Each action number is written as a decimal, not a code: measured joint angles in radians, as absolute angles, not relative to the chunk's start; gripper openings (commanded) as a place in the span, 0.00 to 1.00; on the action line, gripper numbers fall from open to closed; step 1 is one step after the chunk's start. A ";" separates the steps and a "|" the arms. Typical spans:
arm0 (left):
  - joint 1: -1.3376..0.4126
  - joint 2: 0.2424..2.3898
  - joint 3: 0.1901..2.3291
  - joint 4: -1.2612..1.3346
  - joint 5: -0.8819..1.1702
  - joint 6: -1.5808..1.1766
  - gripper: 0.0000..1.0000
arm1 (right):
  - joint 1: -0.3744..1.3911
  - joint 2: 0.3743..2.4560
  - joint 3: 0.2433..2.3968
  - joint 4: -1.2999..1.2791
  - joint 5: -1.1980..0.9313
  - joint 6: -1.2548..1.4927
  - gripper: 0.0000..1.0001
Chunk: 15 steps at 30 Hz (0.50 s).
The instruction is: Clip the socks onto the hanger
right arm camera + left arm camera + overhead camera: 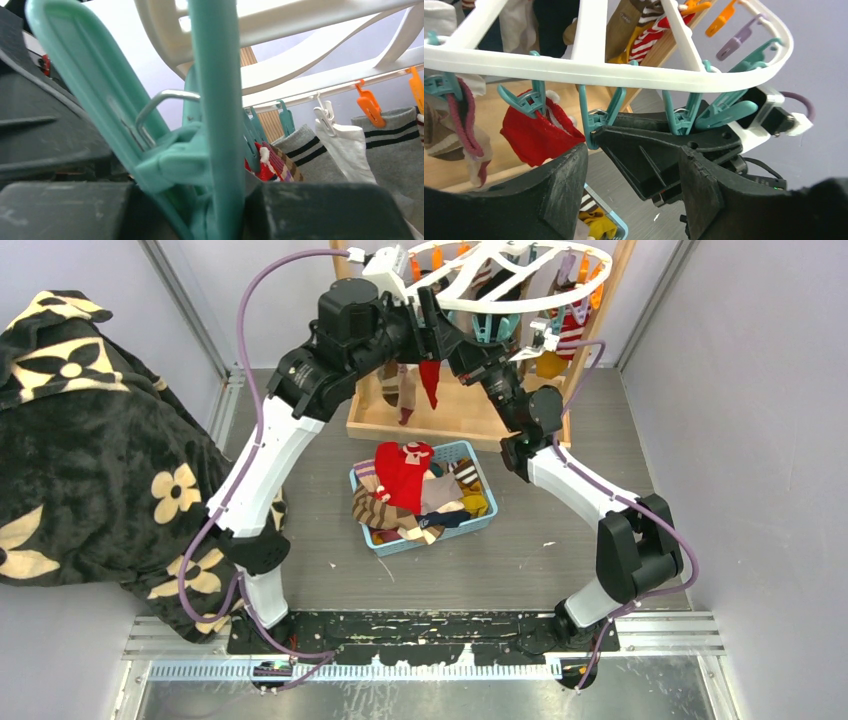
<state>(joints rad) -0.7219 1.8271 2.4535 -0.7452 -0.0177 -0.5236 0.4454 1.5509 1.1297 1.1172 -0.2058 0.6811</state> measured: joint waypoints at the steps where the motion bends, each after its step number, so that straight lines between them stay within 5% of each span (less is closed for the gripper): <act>1: -0.722 1.839 2.457 -0.746 -0.019 -0.525 0.63 | 0.447 1.551 1.131 1.114 -0.205 0.679 0.20; 15: -0.717 1.898 2.493 -0.704 -0.088 -0.515 0.55 | 0.452 1.551 1.143 1.076 -0.202 0.654 0.20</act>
<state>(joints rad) -0.7174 1.8984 2.4928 -0.7044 -0.0879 -0.5152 0.4519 1.5509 1.1427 1.0763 -0.2020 0.6544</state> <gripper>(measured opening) 0.556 0.258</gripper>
